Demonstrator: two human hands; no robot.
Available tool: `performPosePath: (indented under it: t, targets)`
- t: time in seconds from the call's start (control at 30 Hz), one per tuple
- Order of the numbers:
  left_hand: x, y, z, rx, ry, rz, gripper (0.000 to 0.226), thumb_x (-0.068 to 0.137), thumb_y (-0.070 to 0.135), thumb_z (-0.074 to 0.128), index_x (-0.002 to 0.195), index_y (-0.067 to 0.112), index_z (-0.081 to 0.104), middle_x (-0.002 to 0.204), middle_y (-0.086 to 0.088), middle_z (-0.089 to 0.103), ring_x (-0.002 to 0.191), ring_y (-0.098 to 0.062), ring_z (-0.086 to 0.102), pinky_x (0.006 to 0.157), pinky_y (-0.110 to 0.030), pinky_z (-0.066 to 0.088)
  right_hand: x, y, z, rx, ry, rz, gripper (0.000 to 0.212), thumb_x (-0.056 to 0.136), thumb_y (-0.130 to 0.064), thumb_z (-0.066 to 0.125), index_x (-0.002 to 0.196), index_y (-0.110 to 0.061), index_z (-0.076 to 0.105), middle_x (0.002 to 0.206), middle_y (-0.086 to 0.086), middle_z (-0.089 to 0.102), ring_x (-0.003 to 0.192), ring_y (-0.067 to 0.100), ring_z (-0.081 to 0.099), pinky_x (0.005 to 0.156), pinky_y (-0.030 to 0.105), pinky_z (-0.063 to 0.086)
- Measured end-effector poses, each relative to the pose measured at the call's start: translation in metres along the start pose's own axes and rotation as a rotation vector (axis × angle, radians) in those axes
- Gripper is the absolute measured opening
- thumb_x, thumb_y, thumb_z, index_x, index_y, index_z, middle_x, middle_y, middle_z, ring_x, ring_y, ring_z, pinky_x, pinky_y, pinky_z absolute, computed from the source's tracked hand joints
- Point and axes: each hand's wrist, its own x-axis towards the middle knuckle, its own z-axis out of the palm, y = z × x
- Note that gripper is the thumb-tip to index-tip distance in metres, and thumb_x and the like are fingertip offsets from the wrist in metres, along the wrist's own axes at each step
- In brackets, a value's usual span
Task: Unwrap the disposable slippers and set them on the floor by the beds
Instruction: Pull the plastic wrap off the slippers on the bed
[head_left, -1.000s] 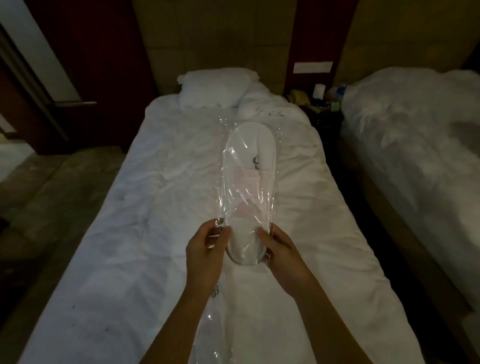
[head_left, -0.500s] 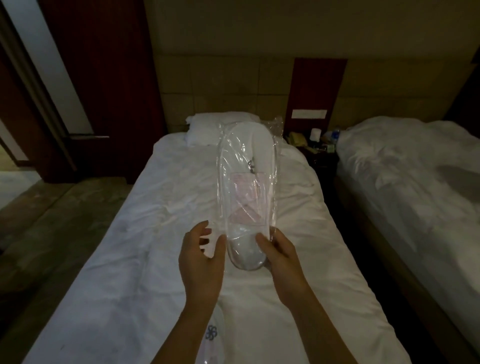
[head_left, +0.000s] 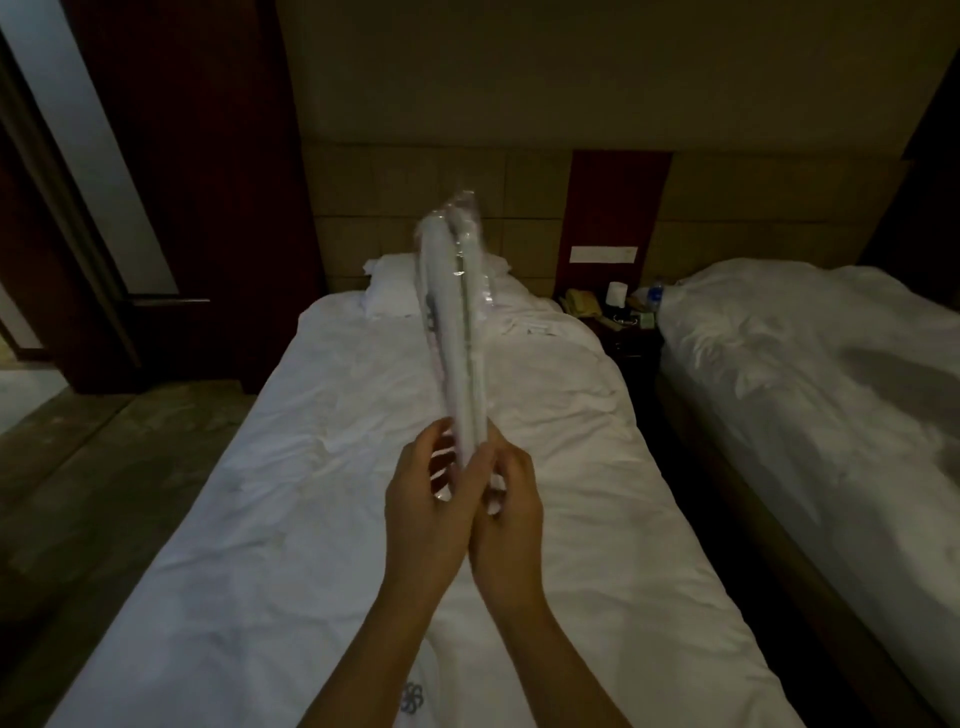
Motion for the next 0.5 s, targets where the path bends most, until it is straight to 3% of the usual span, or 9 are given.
performPosePath:
  t: [0.1,0.17,0.23,0.33,0.5]
  targets:
    - [0.008,0.002,0.000,-0.098,-0.087,-0.067,0.040,0.087,0.035,0.067,0.124,0.022,0.057,0.107,0.000,0.071,0.099,-0.017,0.069,0.085,-0.042,0.058,-0.008,0.002,0.005,-0.250,-0.096,-0.198,0.052,0.090,-0.044,0.052,0.140,-0.031,0.046,0.140,-0.002,0.044,0.130,0.016,0.045,0.104,0.032,0.045]
    - [0.011,0.001,-0.002,-0.137,-0.084,-0.077,0.041,0.085,0.044,0.068,0.121,0.027,0.061,0.105,0.001,0.072,0.098,-0.016,0.071,0.084,-0.038,0.059,-0.011,0.002,0.005,-0.385,-0.122,-0.267,0.060,0.087,-0.038,0.050,0.145,-0.029,0.037,0.144,-0.005,0.037,0.135,0.013,0.039,0.106,0.016,0.038]
    - [0.016,0.002,-0.007,-0.177,-0.050,-0.108,0.031,0.085,0.039,0.069,0.114,0.026,0.066,0.098,0.000,0.074,0.094,-0.014,0.072,0.078,-0.028,0.059,-0.014,-0.001,0.004,-0.406,-0.143,-0.272,0.062,0.087,-0.034,0.051,0.146,-0.026,0.037,0.146,-0.008,0.035,0.136,0.010,0.037,0.103,0.005,0.032]
    - [0.023,0.010,-0.017,-0.320,-0.071,-0.196,0.022,0.089,0.022,0.068,0.109,0.014,0.068,0.100,-0.012,0.073,0.097,-0.024,0.071,0.082,-0.033,0.058,-0.015,-0.001,0.003,-0.459,-0.147,-0.347,0.060,0.091,-0.028,0.055,0.148,-0.023,0.036,0.150,-0.003,0.035,0.137,0.011,0.035,0.107,0.010,0.032]
    - [0.030,0.014,-0.030,-0.439,-0.149,-0.277,0.028,0.088,0.019,0.067,0.115,0.011,0.066,0.108,-0.017,0.072,0.102,-0.030,0.070,0.090,-0.043,0.056,-0.017,-0.007,0.003,-0.561,-0.132,-0.476,0.058,0.092,-0.024,0.050,0.148,-0.021,0.035,0.152,-0.002,0.039,0.133,0.015,0.038,0.106,0.021,0.039]
